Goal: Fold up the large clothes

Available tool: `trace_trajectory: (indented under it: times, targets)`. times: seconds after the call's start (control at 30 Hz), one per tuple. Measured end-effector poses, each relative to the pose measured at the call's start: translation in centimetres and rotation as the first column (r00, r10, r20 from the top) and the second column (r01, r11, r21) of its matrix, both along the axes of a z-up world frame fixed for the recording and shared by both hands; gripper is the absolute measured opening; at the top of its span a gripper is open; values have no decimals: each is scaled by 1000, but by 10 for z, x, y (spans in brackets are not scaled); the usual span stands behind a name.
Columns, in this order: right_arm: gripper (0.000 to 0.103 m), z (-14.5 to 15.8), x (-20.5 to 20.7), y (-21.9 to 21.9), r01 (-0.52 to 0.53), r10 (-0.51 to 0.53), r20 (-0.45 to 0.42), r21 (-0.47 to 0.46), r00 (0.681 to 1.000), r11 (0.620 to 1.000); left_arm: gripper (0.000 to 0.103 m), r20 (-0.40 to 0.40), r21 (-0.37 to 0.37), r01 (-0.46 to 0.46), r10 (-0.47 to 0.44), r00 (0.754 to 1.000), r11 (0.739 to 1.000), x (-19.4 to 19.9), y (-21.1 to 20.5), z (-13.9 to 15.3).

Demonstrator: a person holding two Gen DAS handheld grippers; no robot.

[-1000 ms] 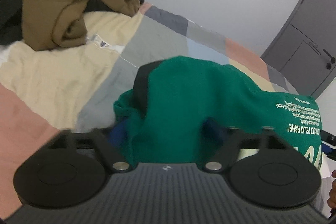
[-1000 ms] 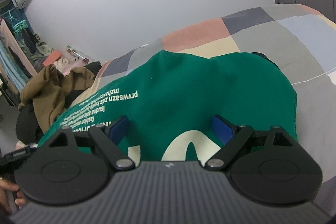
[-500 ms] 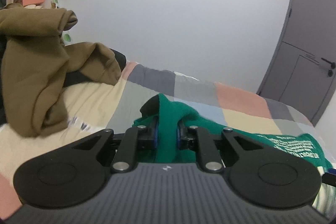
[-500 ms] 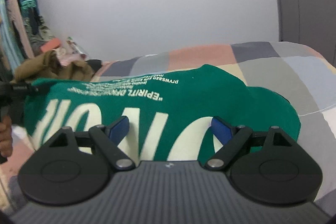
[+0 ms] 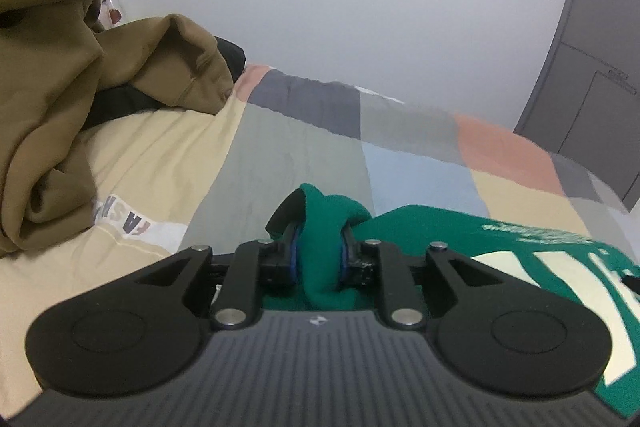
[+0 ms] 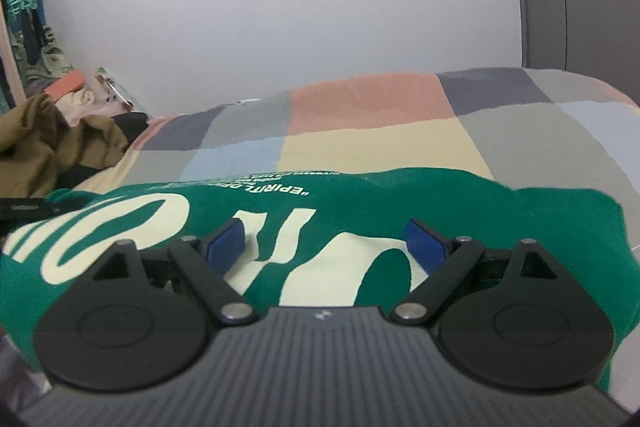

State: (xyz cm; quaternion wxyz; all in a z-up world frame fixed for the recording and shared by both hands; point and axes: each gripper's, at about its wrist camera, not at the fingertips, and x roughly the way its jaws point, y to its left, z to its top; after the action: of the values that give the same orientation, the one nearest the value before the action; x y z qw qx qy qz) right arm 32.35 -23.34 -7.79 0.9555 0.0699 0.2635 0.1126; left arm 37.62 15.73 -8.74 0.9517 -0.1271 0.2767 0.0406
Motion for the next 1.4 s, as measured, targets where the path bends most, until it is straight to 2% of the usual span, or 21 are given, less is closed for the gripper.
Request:
trace_trajectory:
  times: [0.03,0.1,0.17,0.3,0.37,0.43,0.57,0.67,0.77,0.87,0.93,1.0,1.07,1.1,1.13,1.17,1.2,1.23,1.3,1.4]
  targets:
    - [90,0,2,-1,1,-1,-6,8,1000,1000,25,3,-18,-3,3,1000,1000,-2,3,2]
    - [90,1,2,-5,5,-5,-18,26,1000,1000,36,8,-57,-11,11,1000,998,-12,6,8]
    - [89,5,-3,-8,14,-13,-19,53,1000,999,61,18,-87,-10,12,1000,996,-26,9,15]
    - [88,20,-24,-21,54,-51,-24,151,998,987,65,65,-142,4,5,998,990,-74,8,40]
    - [88,31,-43,-28,51,-48,-17,211,999,976,72,92,-218,15,5,996,976,-99,7,50]
    - [88,41,-63,-33,38,-36,-11,258,999,965,73,104,-309,46,-15,994,950,-121,0,55]
    - [89,52,-105,-44,15,3,-44,400,999,916,78,96,-453,127,-93,991,883,-149,-24,51]
    - [89,45,-124,-53,15,46,-107,508,993,861,85,81,-563,165,-145,986,810,-157,-39,32]
    - [91,23,-122,-65,103,46,-223,610,974,785,85,-2,-636,116,-152,988,763,-148,-46,9]
    - [90,-7,-104,-78,212,53,-341,690,939,692,85,-62,-734,67,-165,984,676,-132,-42,-22]
    - [90,-25,-96,-88,301,9,-403,699,915,649,85,-104,-773,7,-137,985,634,-123,-34,-39]
    - [81,-38,-88,-98,360,-30,-435,705,900,611,84,-101,-804,-22,-100,990,594,-119,-27,-51]
    - [63,-44,-82,-104,382,-37,-443,723,896,576,81,-74,-836,-26,-66,995,548,-118,-20,-55]
    - [57,-43,-80,-106,383,-35,-442,730,896,567,77,-59,-848,-28,-41,997,529,-120,-16,-55]
    - [44,-39,-78,-107,367,-32,-429,728,903,580,64,-48,-845,-25,-30,998,535,-121,-14,-52]
    - [31,-30,-78,-105,336,-33,-403,710,915,619,49,-41,-830,-20,-24,999,557,-122,-13,-49]
    - [28,-19,-79,-102,301,-43,-370,678,928,671,42,-27,-811,-8,-24,999,585,-122,-12,-44]
    - [21,-9,-80,-98,267,-50,-335,643,941,718,30,-9,-798,10,-28,1000,602,-121,-13,-40]
    - [16,10,-84,-90,206,-62,-261,570,963,795,24,49,-776,51,-21,999,629,-123,-12,-29]
    - [12,18,-90,-84,169,-53,-222,544,974,822,21,112,-725,90,-12,994,682,-125,-14,-13]
